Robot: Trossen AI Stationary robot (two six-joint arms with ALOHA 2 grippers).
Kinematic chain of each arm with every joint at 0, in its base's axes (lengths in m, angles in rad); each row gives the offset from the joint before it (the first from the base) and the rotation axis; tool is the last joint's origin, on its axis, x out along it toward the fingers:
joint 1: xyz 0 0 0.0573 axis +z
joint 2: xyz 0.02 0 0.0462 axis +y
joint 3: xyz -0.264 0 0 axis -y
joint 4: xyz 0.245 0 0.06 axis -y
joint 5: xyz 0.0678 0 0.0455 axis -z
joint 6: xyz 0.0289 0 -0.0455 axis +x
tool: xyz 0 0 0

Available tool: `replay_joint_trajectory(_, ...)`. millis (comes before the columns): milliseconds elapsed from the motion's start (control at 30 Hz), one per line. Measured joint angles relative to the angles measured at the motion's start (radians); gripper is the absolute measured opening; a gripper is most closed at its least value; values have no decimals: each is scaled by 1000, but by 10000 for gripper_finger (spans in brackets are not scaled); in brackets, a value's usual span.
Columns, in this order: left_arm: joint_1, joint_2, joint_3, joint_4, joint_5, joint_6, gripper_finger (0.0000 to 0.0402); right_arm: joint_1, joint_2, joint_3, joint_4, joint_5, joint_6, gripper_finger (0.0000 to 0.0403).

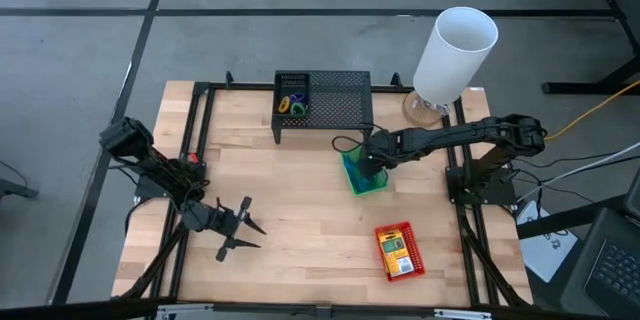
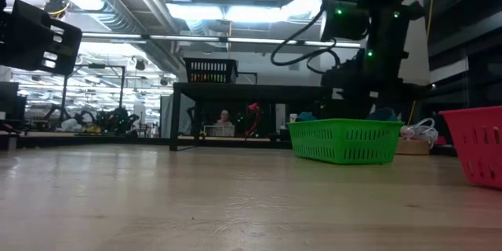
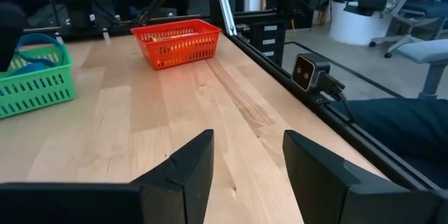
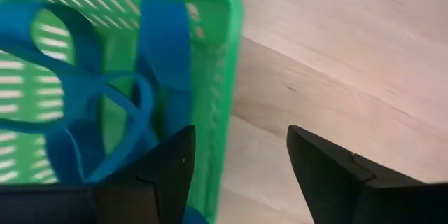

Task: Pick & Place Office Desk Supplies
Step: Put the green basket on the shelf

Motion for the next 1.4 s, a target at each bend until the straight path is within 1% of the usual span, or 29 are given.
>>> replay_joint_trajectory(100, 0, 0, 0, -9, 0, -8, 168, 0, 0, -3, 43, 2, -20, 213)
replay_joint_trajectory(200, 0, 0, 0, -15, 0, -17, 168, 0, 0, -3, 62, -6, -24, 174)
replay_joint_trajectory(267, 0, 0, 0, -15, 0, -24, 168, 0, 0, -3, 62, -19, -28, 134)
replay_joint_trajectory(400, 0, 0, 0, -15, 1, -25, 168, 0, 0, -3, 63, -53, -55, 29)
replay_joint_trajectory(433, 0, 0, 0, -15, 1, -26, 168, 0, 0, -3, 66, -63, -70, 17)
replay_joint_trajectory(633, 0, 0, 0, -15, 1, -32, 168, -1, -2, -2, 71, -127, -74, 10)
replay_joint_trajectory(733, 0, 0, 0, -15, 1, -32, 168, 4, -5, 16, 66, -198, -77, 10)
replay_joint_trajectory(833, 0, 0, 0, -15, 1, -31, 168, 28, -5, 66, 64, -222, -78, 10)
replay_joint_trajectory(967, 0, 0, 0, -15, 2, -32, 168, 67, -5, 179, 53, -229, -77, 10)
replay_joint_trajectory(1067, 0, 0, 0, -15, 2, -31, 168, 95, -5, 296, 4, -194, -80, 10)
replay_joint_trajectory(1200, 0, 0, 0, -14, 2, -30, 168, 102, -5, 471, -121, -101, -89, 10)
replay_joint_trajectory(1300, 1, 0, 0, -14, 1, -24, 168, 72, -5, 594, -212, -2, -82, 10)
replay_joint_trajectory(1400, 9, 0, 0, -5, -5, -24, 168, 26, -6, 689, -267, 85, -77, 10)
